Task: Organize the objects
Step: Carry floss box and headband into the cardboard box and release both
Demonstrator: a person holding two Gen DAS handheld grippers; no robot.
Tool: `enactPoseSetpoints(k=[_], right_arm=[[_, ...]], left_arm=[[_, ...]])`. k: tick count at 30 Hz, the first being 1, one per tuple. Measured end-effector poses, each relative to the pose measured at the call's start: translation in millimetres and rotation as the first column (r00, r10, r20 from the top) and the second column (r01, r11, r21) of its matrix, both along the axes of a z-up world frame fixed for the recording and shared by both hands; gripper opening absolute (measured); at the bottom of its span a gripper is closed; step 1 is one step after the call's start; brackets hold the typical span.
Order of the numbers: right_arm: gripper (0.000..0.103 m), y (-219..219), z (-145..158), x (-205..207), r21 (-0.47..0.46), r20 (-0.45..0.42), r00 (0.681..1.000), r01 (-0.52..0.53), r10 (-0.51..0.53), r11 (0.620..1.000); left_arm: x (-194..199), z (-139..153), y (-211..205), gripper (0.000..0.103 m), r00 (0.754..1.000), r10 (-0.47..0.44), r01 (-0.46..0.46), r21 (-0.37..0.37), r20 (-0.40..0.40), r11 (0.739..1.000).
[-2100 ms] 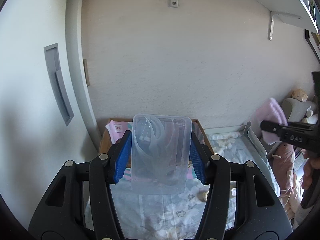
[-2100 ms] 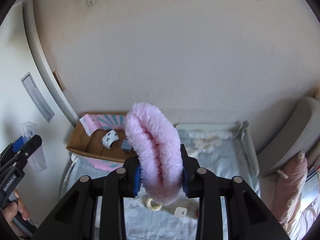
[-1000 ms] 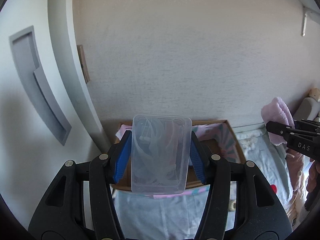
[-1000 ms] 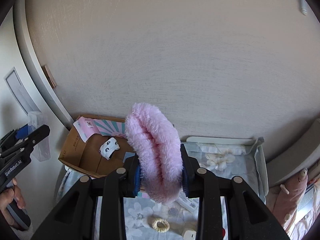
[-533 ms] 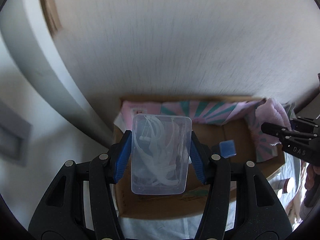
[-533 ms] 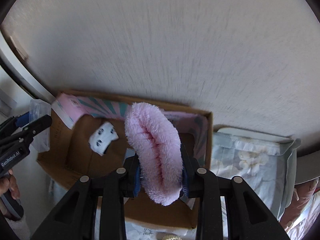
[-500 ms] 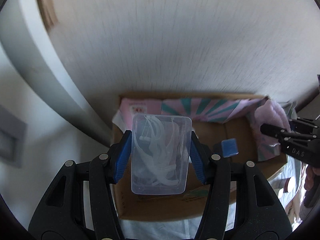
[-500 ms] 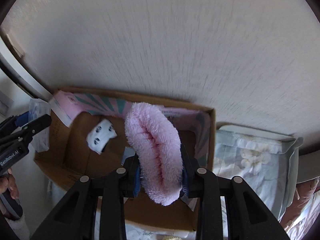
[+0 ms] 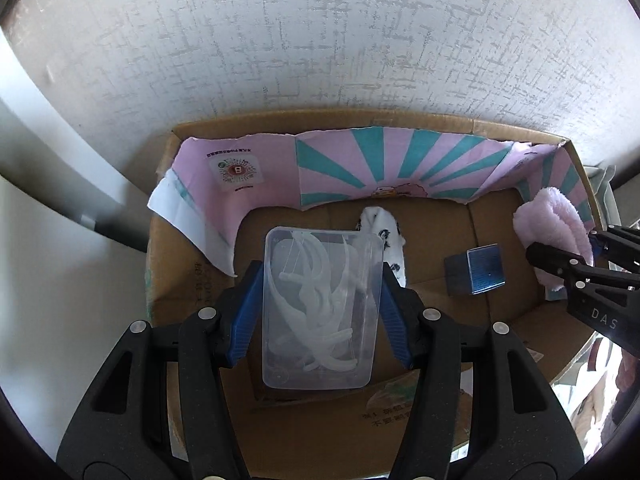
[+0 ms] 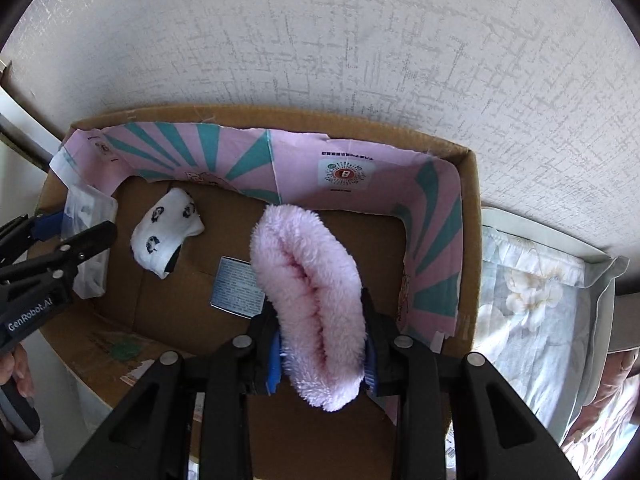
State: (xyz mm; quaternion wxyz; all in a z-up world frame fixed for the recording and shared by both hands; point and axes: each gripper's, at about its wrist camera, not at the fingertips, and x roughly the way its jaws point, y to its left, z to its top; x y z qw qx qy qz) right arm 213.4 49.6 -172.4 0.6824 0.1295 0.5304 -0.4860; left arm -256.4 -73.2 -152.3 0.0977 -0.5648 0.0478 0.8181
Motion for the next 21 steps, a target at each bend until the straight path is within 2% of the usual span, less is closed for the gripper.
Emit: enactPoseSetpoints(k=[4,5,6,7,9,16,21], right_arm=[[0.030,-1,5,-3,0.022,0.062,0.998,-0.006,0.004,1.000],[0.032,-2,7,-3,0.027,0.078,0.997,-0.007,0.005,1.000],[0.045,-3,8,-2,0.031,0.086,0.996,-0.006,0.003,1.000],[0.065,-3,10,-2,0.027,0.084,0.996,-0.003,0.000,1.000],[0.081,-1,14,-2,-0.004,0.075,0.997,-0.007,0.007,1.000],[0.081,6,26,-2,-0.035,0.088,0.995,-0.048,0.051,0.998],[0.081,8,31,4,-0.053,0.093,0.993,-0.063,0.067,0.997]], left_arm=[[-4,12,8,0.056,0.999,-0.027,0.025,-0.032,-0.043,0.999],[-4,16,11,0.072,0.998,-0.035,0.033,-0.036,-0.049,0.999],[-4,18,13,0.101,0.998,-0.040,0.038,-0.042,-0.052,0.998],[-3,22,15,0.102,0.997,-0.045,0.042,-0.045,-0.058,0.998],[1,30,17,0.103,0.995,-0.060,0.058,-0.024,-0.082,0.998],[6,39,18,0.103,0.995,-0.054,0.053,-0.015,-0.079,0.998],[16,56,7,0.103,0.996,-0.036,0.037,0.010,-0.087,0.999]])
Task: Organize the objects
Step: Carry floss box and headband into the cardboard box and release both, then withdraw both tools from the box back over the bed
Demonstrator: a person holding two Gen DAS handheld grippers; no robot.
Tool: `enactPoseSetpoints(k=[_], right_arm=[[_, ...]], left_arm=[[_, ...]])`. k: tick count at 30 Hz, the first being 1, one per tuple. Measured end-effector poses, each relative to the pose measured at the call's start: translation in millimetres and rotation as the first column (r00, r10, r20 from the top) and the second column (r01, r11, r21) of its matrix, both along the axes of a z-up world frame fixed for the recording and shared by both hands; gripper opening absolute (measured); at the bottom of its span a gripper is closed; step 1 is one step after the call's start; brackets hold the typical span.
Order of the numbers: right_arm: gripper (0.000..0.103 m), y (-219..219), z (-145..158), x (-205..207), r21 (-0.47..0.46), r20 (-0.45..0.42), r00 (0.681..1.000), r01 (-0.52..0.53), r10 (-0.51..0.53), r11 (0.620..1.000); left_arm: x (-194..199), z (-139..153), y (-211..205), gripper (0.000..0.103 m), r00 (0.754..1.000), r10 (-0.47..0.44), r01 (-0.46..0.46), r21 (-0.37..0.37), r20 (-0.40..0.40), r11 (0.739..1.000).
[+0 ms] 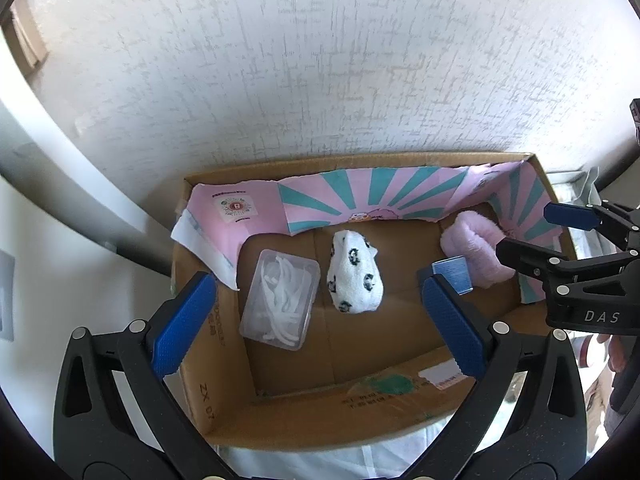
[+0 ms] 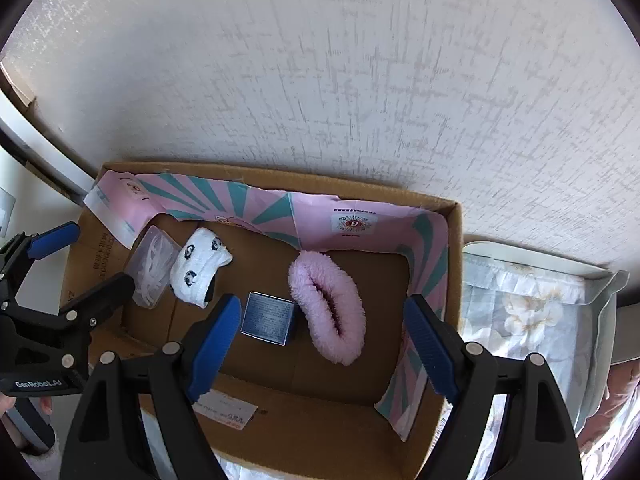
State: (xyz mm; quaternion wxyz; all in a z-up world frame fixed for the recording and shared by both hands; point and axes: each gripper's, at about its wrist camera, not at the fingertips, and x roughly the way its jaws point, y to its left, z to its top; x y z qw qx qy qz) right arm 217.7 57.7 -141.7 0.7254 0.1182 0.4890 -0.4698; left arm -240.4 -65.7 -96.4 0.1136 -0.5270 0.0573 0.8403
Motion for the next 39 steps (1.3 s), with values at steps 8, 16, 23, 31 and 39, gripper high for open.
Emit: enactPoseSetpoints(k=[8,16,23,31,39], right_arm=[[0.081,17,27,-7,-0.038,0.024,0.999,-0.034,0.035,0.999],[0.081,59,67,-24,-0.141,0.068,0.995,-0.066,0.076,0.988],[0.081,100,101,-59,-0.262,0.107,0.990,-0.062,0.093,0.963],[0.081,139,126,-118,-0.346,0.204,0.973,-0.027,0.104,0.938],[0.081,171,121,-156,-0.442,0.213,0.966,-0.041,0.149,0.896]], left_arm=[[19,37,-1,0.103,0.996,0.021,-0.019,0.019,-0.082,1.000],[61,85,13,0.103,0.972,0.072,-0.054,0.085,-0.225,0.995],[109,124,18,0.103,0.937,0.113,-0.075,0.126,-0.329,0.989],[156,133,25,0.103,0.913,0.156,-0.100,0.164,-0.377,0.981],[194,133,42,0.103,0.898,0.136,-0.072,0.165,-0.419,0.984]])
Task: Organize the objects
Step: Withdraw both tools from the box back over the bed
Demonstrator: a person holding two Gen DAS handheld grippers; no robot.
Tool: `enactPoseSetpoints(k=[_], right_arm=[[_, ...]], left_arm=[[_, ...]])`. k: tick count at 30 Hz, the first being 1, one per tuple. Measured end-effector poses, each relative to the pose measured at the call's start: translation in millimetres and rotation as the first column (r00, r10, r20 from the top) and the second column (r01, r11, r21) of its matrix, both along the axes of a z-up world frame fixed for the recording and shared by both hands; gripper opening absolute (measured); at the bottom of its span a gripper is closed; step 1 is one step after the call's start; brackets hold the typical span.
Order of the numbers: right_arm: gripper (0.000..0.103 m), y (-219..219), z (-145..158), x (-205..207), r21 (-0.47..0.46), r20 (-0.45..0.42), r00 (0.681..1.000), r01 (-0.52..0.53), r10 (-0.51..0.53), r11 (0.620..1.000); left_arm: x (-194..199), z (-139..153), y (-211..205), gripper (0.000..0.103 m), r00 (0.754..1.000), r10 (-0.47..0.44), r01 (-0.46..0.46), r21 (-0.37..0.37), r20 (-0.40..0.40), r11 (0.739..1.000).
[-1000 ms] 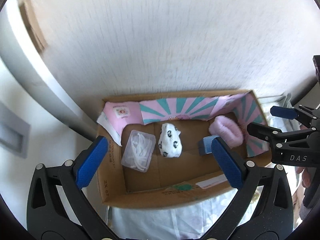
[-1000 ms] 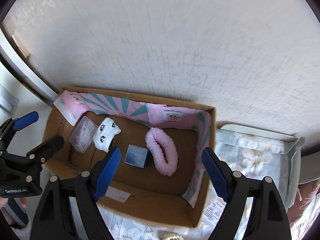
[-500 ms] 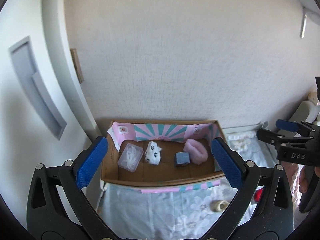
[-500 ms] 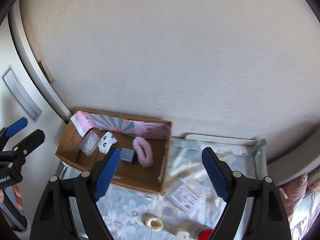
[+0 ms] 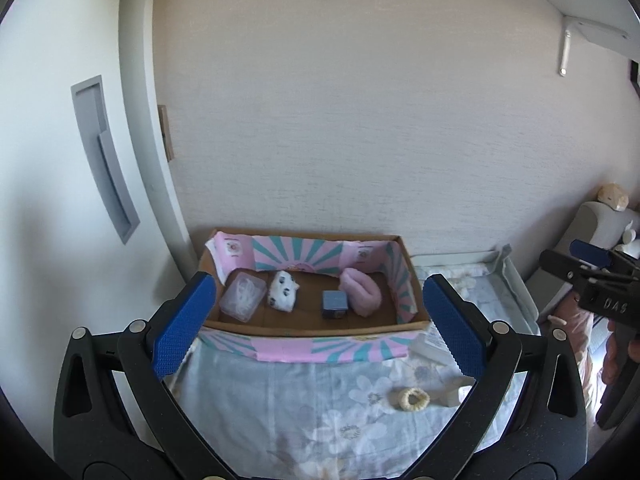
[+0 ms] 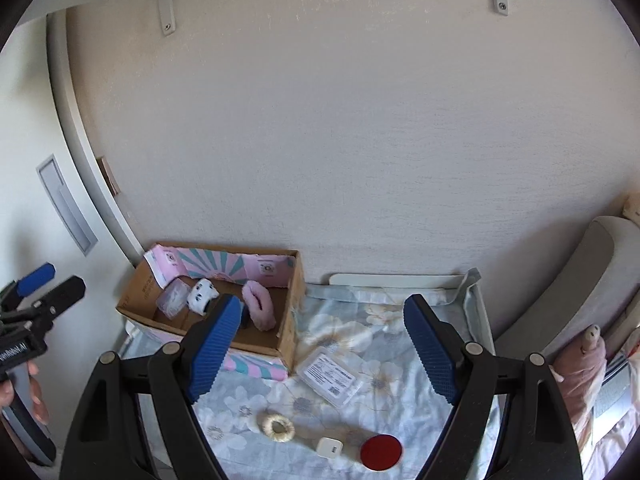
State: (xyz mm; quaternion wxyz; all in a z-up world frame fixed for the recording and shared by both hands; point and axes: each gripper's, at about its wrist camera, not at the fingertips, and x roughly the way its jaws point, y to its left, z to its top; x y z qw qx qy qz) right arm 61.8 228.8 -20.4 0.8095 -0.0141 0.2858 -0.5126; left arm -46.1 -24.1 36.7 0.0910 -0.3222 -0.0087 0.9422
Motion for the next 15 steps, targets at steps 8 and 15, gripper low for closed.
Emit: enactPoseSetpoints(k=[8,15], right_arm=[[0.081,8,3,-26,-0.003,0.000,1.000,-0.008,0.008,1.000],[0.081,14,7,-46,0.004,0.000,0.999,-0.033,0.033,0.999]], left_arm=[[17,0,15,0.103,0.999,-0.042,0.042,0.003,-0.004,0.999],[19,-17,36,0.103,0.993,-0.122,0.122,-0.023,0.002,0.992]])
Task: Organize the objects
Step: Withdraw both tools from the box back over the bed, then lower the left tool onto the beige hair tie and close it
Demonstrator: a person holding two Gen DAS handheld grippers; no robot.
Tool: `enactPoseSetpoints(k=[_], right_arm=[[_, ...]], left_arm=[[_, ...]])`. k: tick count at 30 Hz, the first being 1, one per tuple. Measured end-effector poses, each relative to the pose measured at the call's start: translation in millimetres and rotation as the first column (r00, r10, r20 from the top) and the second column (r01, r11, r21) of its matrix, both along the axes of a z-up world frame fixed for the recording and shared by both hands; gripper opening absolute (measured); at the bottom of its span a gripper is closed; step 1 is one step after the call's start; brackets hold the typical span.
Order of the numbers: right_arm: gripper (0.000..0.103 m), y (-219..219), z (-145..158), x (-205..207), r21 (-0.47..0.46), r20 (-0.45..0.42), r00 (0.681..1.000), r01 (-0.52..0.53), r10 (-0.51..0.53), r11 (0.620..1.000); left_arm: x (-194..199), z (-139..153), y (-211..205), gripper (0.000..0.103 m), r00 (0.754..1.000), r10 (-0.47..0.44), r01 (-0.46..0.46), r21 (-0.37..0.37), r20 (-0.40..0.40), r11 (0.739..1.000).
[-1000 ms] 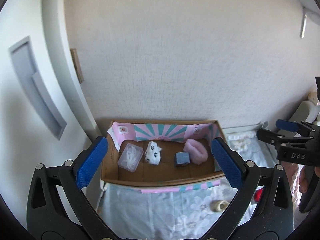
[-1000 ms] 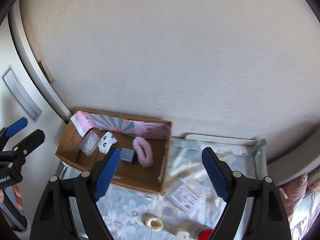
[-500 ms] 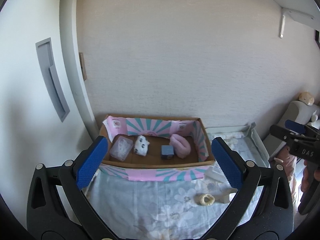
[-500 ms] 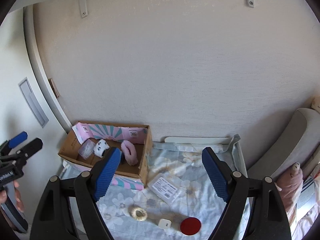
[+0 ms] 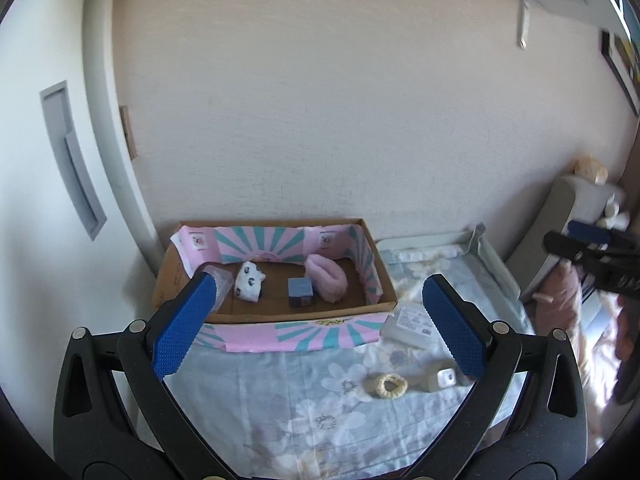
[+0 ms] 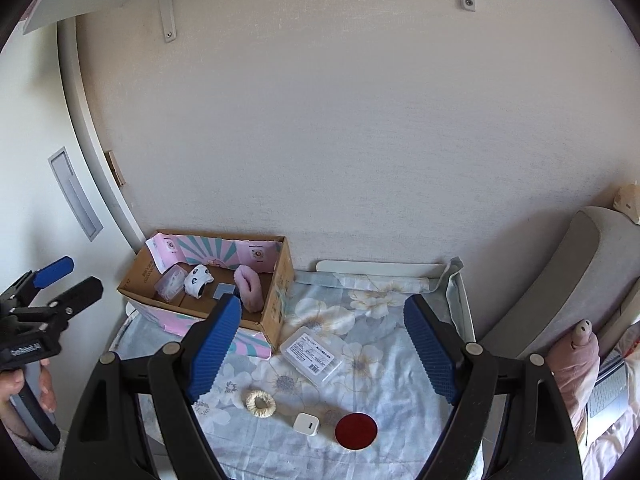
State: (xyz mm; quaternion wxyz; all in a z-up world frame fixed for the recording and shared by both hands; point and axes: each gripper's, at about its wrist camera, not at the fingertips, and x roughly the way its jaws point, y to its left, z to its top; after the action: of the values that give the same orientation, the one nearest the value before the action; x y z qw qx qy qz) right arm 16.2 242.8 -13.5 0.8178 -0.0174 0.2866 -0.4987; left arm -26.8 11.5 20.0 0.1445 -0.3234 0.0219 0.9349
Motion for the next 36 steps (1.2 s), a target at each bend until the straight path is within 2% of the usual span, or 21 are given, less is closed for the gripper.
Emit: enactPoseSetpoints(k=[4,8,16,20,23,27,29,34,36], right_arm=[[0.081,0,-3,-10,-0.004,-0.027,0.999,0.019,-0.019,1.000],[0.081,1,-8,-25,-0.006,-0.020,0.999,0.028,-0.028,1.000],[0.081,-6,-30,-50,0.038,-0.044,0.997,0.067,-0.066,0.997],[0.081,-8,-34,-58,0.041,-0.061,0.995,0.078,-0.075,0.996],[0.081,-10,-36,-62,0.048,-0.056,0.995,0.079,-0.077,0.996],[0.081,-11,-39,-65,0.056,-0.068,0.995,0.078,-0.075,0.995],[0.081,-12,-40,-65,0.062,-0.069,0.995,0.076,-0.072,0.995],[0.081,-12,-38,-68,0.060,-0.050,0.997,0.067,-0.064,0.996],[0.081,-12,-38,-68,0.064,-0.044,0.997,0.065,-0.062,0.996]], left_arm=[[0,-25,17,0.103,0.996,-0.088,0.089,-0.038,0.026,0.995],[4,-63,44,0.103,0.977,-0.202,0.207,-0.082,0.071,0.975],[9,-158,101,0.102,0.902,-0.370,0.407,-0.148,0.224,0.901],[7,-199,113,0.090,0.878,-0.374,0.436,-0.176,0.298,0.883],[5,-217,111,0.086,0.871,-0.358,0.428,-0.162,0.338,0.889],[0,-225,106,0.080,0.870,-0.340,0.402,-0.112,0.358,0.909],[-3,-229,104,0.075,0.869,-0.332,0.390,-0.095,0.367,0.916],[-2,-236,108,0.069,0.867,-0.325,0.387,-0.099,0.379,0.917],[1,-238,110,0.062,0.868,-0.322,0.389,-0.114,0.377,0.914]])
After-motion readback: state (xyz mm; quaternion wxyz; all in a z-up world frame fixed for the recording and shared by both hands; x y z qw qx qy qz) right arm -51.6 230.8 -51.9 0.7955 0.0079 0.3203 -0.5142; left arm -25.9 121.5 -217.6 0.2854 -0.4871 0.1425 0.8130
